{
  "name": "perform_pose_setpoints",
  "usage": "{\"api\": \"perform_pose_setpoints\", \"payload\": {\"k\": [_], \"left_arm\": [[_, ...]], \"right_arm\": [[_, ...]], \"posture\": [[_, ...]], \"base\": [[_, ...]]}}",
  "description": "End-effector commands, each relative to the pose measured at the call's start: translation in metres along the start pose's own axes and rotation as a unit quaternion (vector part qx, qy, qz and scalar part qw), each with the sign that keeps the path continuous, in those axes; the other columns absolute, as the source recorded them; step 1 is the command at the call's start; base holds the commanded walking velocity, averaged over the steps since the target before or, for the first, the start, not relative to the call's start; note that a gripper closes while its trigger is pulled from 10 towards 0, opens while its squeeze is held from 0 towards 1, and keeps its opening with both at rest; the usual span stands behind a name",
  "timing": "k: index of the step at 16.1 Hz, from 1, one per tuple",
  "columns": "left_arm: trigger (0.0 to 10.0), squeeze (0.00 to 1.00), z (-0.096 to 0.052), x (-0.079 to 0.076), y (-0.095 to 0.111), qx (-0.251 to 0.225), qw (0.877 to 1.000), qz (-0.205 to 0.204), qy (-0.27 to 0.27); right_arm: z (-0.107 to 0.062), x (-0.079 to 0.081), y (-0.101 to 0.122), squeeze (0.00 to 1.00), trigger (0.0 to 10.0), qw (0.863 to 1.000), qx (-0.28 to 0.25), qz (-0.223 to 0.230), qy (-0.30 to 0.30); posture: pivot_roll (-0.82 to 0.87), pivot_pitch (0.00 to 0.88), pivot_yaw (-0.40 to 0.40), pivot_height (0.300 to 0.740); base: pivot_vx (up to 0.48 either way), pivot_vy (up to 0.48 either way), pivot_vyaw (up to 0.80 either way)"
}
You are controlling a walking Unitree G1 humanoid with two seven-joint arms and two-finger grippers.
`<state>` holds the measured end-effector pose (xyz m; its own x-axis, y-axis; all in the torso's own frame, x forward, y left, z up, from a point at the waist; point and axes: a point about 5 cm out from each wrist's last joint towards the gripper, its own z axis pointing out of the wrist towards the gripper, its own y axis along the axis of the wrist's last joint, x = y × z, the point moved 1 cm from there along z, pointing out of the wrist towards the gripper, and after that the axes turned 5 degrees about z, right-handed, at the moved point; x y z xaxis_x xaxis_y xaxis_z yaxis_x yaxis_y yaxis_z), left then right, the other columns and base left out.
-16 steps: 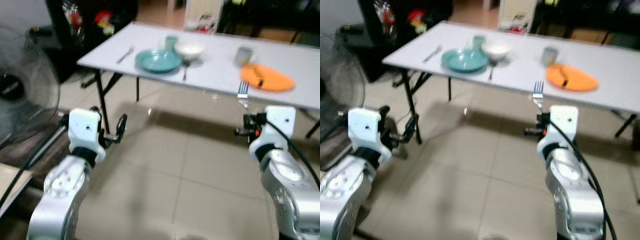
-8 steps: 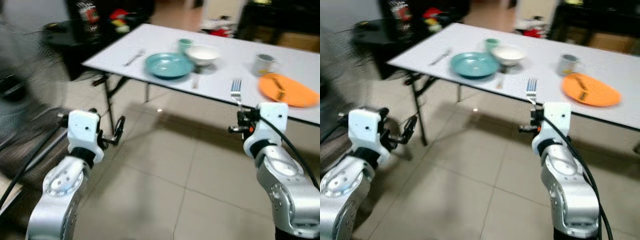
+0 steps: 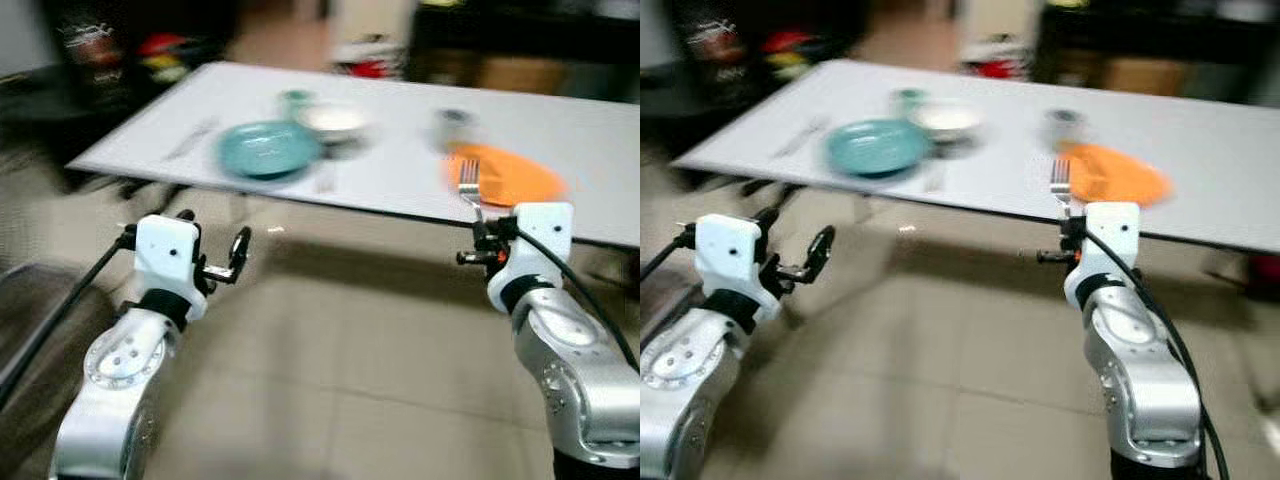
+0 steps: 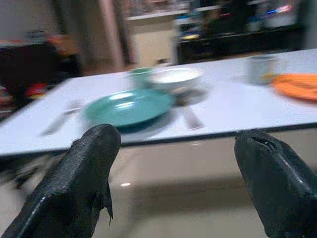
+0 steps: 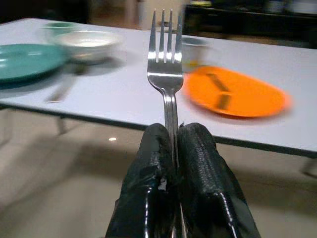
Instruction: Setting the table
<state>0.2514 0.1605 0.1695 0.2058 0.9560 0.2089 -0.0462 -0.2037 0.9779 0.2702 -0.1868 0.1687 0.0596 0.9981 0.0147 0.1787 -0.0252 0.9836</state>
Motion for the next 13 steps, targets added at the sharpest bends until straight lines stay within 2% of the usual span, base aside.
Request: {"api": "perform_pose_setpoints", "payload": {"k": [1,4,13], "left_arm": [[10.0,0.00,0.002,-0.003,0.001,-0.003,1.000,0.003,-0.013],[10.0,0.00,0.002,0.000,0.001,-0.004,1.000,0.005,-0.009],[10.0,0.00,0.005,-0.007,0.002,-0.008,1.000,0.004,-0.030]], "right_arm": [[0.004,0.000,0.003,0.00,10.0,1.000,-0.003,0.002,0.003],[0.008,0.004,0.004,0.00,10.0,1.000,0.002,-0.001,0.017],[0.015,0.005,0.000,0.00,10.0,0.999,0.024,-0.008,0.020]], "posture": [[0.01,0.000,0.003,0.740],[0.01,0.000,0.001,0.740],[0.00,0.000,0.003,0.740]], "base": [[0.326,0.000,0.00],[0.326,0.000,0.00],[0.344,0.000,0.00]]}}
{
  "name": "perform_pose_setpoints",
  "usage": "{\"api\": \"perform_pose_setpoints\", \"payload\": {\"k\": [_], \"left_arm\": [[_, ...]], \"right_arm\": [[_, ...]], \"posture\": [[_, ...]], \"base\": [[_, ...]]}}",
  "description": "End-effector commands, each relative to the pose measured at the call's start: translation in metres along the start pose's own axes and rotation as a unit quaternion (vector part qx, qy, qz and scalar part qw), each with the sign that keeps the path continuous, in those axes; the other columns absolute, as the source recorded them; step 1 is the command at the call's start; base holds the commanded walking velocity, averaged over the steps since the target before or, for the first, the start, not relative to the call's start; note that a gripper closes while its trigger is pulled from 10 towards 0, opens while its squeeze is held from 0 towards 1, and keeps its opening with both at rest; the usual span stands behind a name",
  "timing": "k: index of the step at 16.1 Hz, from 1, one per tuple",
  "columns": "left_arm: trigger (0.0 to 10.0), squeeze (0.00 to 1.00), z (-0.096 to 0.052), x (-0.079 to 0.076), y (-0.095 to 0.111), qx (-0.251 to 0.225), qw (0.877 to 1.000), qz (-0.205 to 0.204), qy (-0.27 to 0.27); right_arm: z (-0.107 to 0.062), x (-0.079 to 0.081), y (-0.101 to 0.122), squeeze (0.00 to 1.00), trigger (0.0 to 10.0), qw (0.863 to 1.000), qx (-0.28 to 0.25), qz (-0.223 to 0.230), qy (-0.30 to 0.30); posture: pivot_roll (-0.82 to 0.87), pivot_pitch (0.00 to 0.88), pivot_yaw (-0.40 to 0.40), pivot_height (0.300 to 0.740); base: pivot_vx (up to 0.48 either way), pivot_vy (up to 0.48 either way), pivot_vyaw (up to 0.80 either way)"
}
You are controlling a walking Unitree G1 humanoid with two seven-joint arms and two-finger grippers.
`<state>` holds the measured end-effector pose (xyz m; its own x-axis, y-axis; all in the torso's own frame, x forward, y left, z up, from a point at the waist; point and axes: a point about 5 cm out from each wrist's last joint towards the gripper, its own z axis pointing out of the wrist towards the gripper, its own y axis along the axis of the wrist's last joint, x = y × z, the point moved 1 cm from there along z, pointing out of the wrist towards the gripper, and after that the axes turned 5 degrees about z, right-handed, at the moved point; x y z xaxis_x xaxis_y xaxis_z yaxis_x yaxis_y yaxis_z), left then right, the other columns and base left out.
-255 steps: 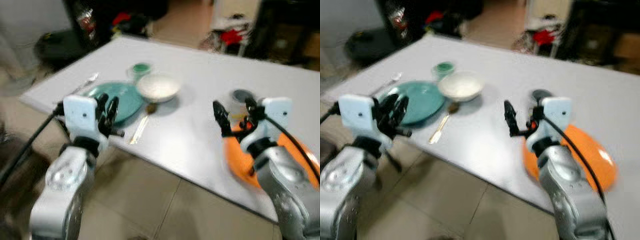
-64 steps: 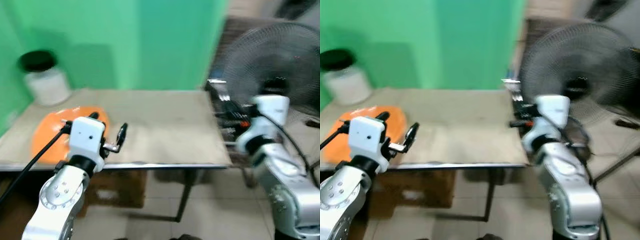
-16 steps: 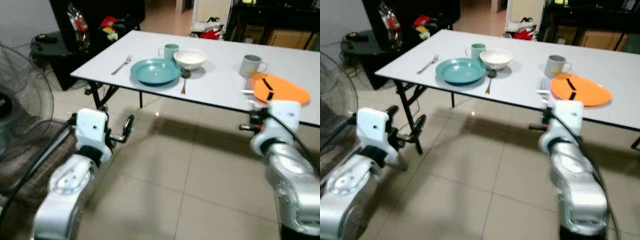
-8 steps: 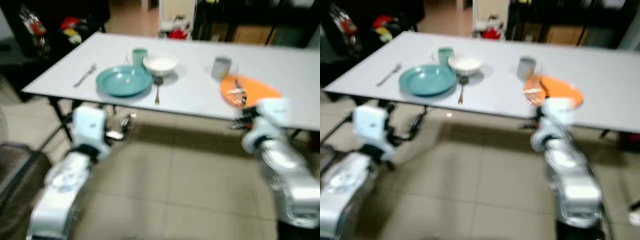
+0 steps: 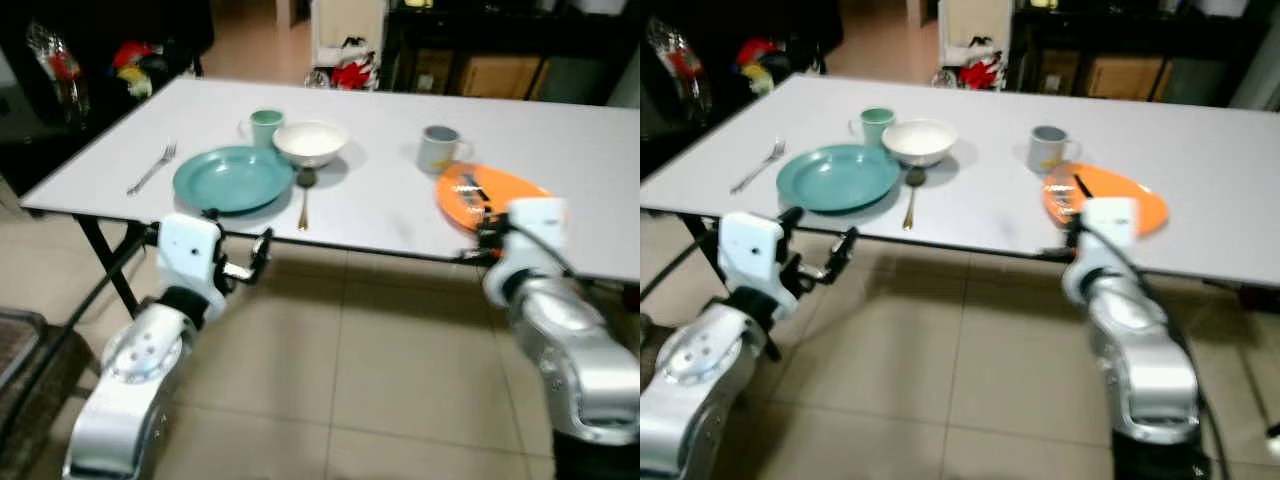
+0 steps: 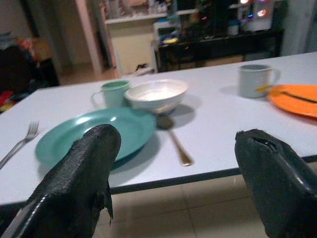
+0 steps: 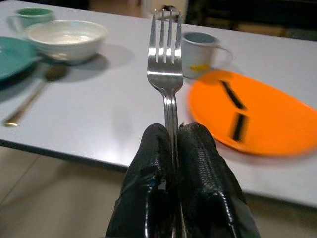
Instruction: Setting the table
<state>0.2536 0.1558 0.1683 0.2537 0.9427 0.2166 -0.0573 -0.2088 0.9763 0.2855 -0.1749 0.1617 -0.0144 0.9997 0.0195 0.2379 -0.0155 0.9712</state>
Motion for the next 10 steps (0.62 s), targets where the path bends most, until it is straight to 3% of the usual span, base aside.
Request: {"api": "perform_pose_setpoints", "payload": {"k": [1,10], "left_arm": [[10.0,0.00,0.0018,-0.0028,0.0020,-0.003,1.000,0.000,-0.006],[10.0,0.00,-0.0002,-0.0030,0.0037,-0.005,1.000,0.007,-0.021]], "right_arm": [[-0.0011,-0.0085,0.0040,0.00,10.0,1.000,-0.005,-0.004,-0.017],[0.0061,-0.0037,-0.0008,0.00,10.0,1.000,0.001,-0.005,-0.007]], "posture": [[0.00,0.000,0.004,0.740],[0.02,0.000,0.000,0.740]], "base": [[0.356,0.000,0.00],[0.358,0.000,0.00]]}}
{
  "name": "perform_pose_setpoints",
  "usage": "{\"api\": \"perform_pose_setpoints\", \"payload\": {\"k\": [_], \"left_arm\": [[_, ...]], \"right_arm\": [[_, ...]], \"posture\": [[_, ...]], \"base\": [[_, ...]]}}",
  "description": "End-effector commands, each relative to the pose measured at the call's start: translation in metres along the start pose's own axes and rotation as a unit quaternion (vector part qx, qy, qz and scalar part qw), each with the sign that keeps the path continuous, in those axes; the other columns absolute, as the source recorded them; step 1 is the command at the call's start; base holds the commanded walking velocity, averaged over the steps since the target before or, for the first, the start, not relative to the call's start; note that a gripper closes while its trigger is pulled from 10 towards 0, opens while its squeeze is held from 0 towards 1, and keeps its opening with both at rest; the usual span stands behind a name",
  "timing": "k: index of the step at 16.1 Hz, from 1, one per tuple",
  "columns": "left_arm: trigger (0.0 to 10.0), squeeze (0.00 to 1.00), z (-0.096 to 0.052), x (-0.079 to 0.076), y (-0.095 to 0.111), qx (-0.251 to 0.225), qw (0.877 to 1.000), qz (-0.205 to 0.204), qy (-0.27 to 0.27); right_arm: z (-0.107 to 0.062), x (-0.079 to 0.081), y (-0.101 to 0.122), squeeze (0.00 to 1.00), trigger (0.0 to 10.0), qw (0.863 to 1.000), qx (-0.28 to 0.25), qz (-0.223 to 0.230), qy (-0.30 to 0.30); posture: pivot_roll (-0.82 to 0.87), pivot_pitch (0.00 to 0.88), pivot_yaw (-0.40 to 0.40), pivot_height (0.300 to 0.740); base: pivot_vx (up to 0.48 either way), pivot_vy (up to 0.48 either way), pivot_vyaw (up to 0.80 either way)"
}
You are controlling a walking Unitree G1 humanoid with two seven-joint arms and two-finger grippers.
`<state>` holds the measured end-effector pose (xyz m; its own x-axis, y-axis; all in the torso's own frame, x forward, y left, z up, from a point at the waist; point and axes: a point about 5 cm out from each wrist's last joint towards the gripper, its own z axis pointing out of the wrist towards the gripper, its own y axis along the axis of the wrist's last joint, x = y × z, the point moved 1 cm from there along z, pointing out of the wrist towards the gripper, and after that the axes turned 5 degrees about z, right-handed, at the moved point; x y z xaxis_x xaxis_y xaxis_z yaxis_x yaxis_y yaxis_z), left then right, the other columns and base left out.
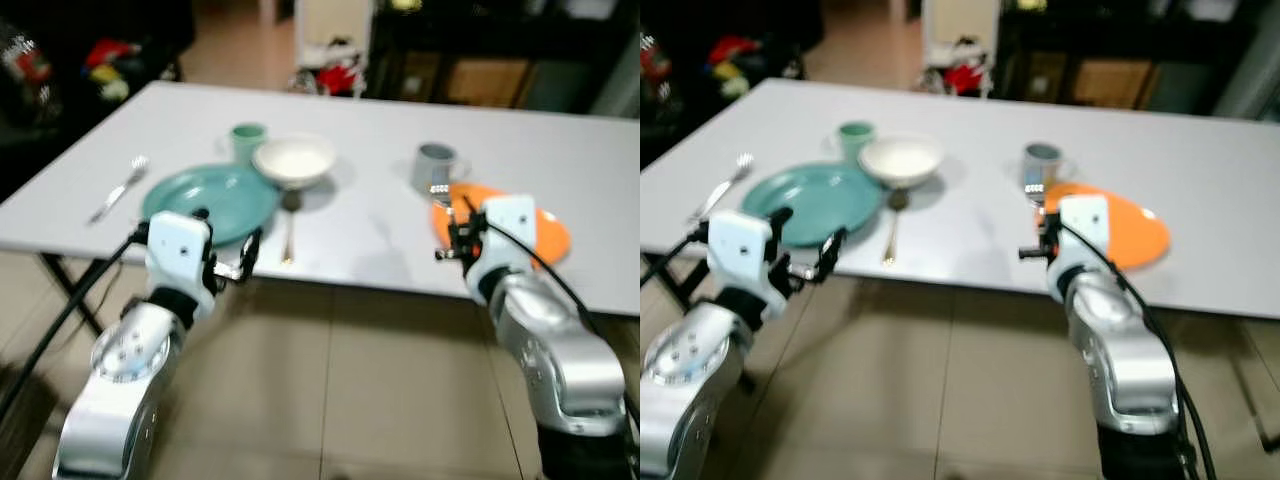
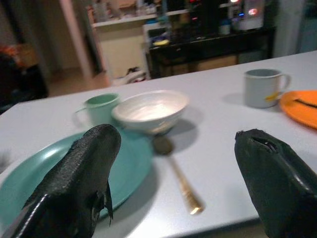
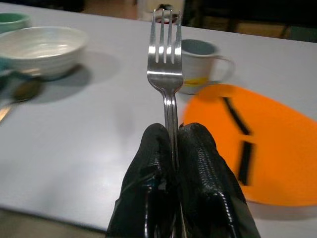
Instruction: Setting the table
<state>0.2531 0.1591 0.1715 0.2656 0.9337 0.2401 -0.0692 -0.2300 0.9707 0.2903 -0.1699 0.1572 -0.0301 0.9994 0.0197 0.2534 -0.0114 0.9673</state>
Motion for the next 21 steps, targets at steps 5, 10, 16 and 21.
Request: {"api": "perform_pose_setpoints", "payload": {"k": [5,10,16,21], "left_arm": [[10.0,0.00,0.000,-0.007,0.002,-0.004,1.000,-0.005,-0.020],[10.0,0.00,0.000,-0.010,0.003,-0.004,0.999,0.002,-0.036],[10.0,0.00,-0.005,-0.027,0.007,0.004,0.989,0.008,-0.145],[10.0,0.00,-0.004,-0.034,0.013,-0.001,0.981,0.008,-0.193]], "right_arm": [[0.004,-0.006,0.000,0.00,10.0,1.000,-0.002,-0.004,-0.007],[0.009,-0.002,-0.009,0.00,10.0,1.000,0.024,0.001,0.000],[0.027,0.010,-0.030,0.00,10.0,0.998,0.065,0.024,-0.002],[0.028,-0.013,-0.028,0.00,10.0,0.995,0.080,-0.005,-0.053]], "posture": [[0.03,0.000,-0.005,0.740],[0.03,0.000,-0.001,0.740],[0.04,0.000,0.014,0.740],[0.02,0.000,0.024,0.740]], "base": [[0.359,0.000,0.00],[0.331,0.000,0.00],[0.000,0.000,0.00],[0.000,0.000,0.00]]}}
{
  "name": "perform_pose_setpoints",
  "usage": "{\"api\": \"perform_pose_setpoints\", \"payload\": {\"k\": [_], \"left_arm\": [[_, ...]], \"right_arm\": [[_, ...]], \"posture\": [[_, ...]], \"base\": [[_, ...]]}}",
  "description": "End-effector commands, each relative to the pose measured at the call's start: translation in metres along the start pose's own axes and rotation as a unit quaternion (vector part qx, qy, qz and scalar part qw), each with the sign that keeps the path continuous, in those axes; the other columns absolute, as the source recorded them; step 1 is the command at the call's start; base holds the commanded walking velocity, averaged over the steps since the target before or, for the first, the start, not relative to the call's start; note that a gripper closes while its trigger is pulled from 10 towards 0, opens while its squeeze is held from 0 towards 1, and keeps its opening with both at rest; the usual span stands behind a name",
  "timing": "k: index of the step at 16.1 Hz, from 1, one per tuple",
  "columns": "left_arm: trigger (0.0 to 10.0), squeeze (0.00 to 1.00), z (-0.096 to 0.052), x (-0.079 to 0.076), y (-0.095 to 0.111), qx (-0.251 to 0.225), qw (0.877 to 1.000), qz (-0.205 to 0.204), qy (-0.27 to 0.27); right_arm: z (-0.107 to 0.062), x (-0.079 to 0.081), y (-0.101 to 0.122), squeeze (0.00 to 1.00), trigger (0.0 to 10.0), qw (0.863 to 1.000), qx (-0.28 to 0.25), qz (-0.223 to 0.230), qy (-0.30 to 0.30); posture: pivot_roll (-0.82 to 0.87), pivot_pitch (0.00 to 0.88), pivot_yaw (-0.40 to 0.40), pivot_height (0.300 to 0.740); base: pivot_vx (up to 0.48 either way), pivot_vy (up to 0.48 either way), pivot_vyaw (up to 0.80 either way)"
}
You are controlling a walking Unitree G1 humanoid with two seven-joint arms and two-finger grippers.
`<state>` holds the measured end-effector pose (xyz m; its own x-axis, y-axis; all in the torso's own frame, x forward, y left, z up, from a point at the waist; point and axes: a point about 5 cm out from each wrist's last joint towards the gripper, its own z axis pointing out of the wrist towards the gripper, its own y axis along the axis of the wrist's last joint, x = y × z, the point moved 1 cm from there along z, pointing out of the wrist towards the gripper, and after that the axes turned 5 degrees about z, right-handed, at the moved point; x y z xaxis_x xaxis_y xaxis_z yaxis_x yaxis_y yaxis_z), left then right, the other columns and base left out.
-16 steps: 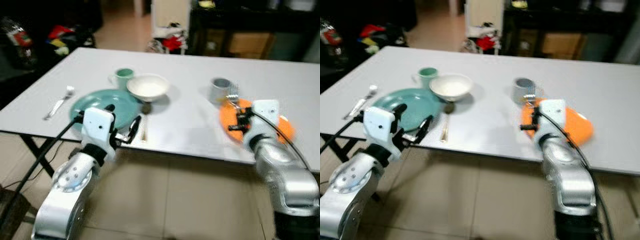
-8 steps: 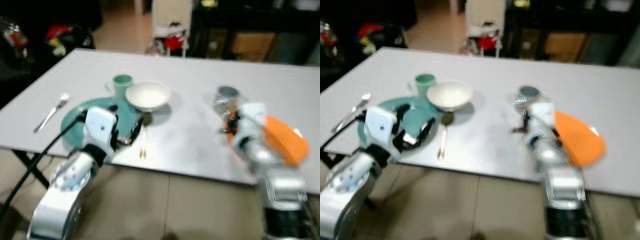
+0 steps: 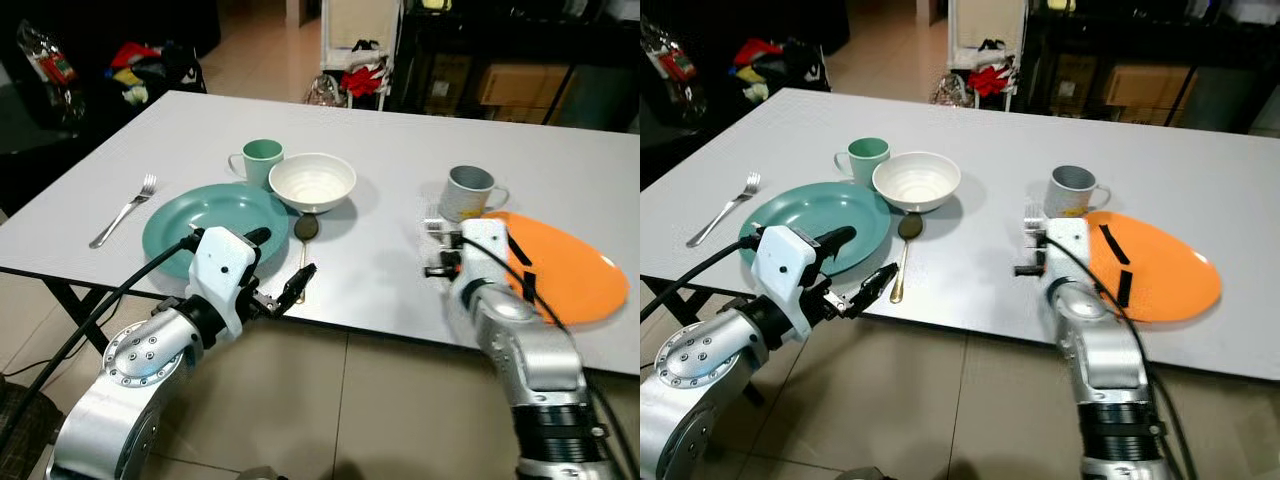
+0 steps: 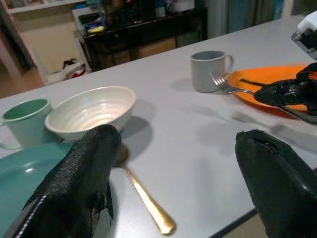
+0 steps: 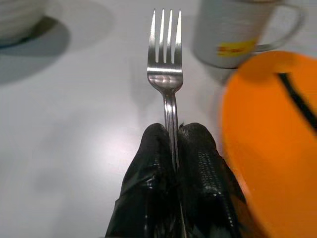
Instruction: Setting the table
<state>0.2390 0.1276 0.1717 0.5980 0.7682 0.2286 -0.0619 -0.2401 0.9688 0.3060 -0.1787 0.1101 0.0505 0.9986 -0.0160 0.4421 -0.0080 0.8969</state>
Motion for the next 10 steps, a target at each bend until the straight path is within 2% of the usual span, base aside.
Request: {"api": "perform_pose_setpoints", "payload": {"k": [1,5,7,10], "left_arm": [[10.0,0.00,0.004,-0.001,0.006,-0.009,1.000,0.004,-0.012],[10.0,0.00,0.009,-0.005,0.006,-0.010,0.999,-0.003,-0.030],[10.0,0.00,0.011,-0.007,0.006,-0.011,0.999,-0.004,-0.036],[10.0,0.00,0.013,-0.010,0.010,-0.015,0.998,-0.006,-0.064]], "right_arm": [[-0.004,-0.016,0.017,0.00,10.0,0.999,-0.018,-0.020,-0.018],[-0.005,-0.053,0.026,0.00,10.0,0.999,-0.009,-0.048,-0.024],[-0.001,-0.058,0.028,0.00,10.0,0.999,-0.001,-0.052,0.014],[0.016,-0.070,0.030,0.00,10.0,0.998,0.006,-0.060,0.031]], "posture": [[0.01,0.000,0.028,0.740],[-0.02,0.000,0.036,0.740],[-0.02,0.000,0.041,0.740],[-0.02,0.000,0.044,0.740]], "base": [[0.000,0.000,0.00],[0.000,0.000,0.00],[0.000,0.000,0.00],[0.000,0.000,0.00]]}}
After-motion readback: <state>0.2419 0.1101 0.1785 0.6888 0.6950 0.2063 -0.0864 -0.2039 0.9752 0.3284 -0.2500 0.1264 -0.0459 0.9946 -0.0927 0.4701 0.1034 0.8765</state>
